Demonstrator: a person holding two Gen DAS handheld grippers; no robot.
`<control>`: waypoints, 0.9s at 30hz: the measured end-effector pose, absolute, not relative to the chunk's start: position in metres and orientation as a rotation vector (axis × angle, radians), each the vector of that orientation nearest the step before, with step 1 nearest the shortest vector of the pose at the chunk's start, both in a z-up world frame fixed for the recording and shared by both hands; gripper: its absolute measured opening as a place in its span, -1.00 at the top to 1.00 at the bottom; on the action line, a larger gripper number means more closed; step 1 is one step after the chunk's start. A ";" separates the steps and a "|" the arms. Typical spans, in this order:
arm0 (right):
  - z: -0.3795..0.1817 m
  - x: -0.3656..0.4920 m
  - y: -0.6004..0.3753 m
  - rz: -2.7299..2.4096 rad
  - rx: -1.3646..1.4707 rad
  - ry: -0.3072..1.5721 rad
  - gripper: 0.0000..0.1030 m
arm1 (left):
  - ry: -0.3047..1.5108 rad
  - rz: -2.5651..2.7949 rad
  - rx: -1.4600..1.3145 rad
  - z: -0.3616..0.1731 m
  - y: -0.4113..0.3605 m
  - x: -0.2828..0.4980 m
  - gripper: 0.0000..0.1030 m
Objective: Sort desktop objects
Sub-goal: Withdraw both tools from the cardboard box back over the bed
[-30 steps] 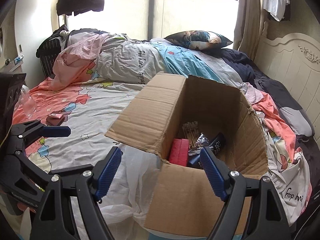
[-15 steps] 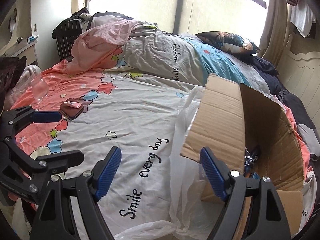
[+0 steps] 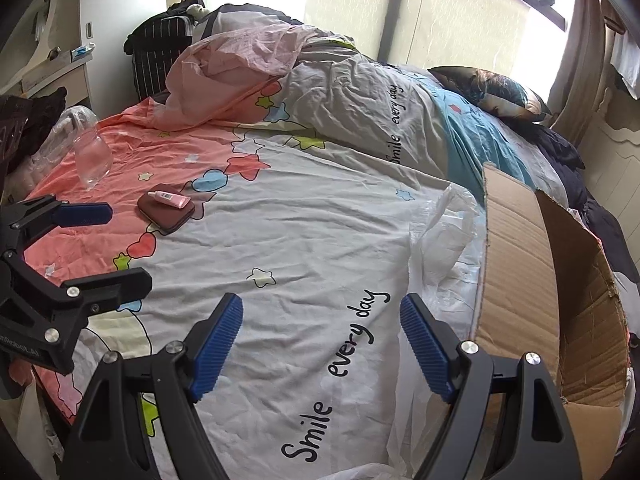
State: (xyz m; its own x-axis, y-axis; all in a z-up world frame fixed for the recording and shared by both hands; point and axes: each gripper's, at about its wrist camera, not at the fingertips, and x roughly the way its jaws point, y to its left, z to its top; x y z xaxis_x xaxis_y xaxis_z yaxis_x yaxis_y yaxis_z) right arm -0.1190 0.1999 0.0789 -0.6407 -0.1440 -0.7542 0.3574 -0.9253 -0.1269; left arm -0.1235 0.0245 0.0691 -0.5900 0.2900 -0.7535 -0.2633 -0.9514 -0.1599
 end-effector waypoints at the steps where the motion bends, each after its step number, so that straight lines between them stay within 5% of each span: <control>1: 0.078 -0.120 0.196 -2.581 1.162 0.392 -0.52 | -0.051 2.559 -1.223 0.068 0.020 -0.124 -1.00; 27: 0.059 -0.135 0.085 -2.442 1.150 0.544 -0.52 | -0.173 2.696 -1.318 0.038 -0.100 -0.113 -1.00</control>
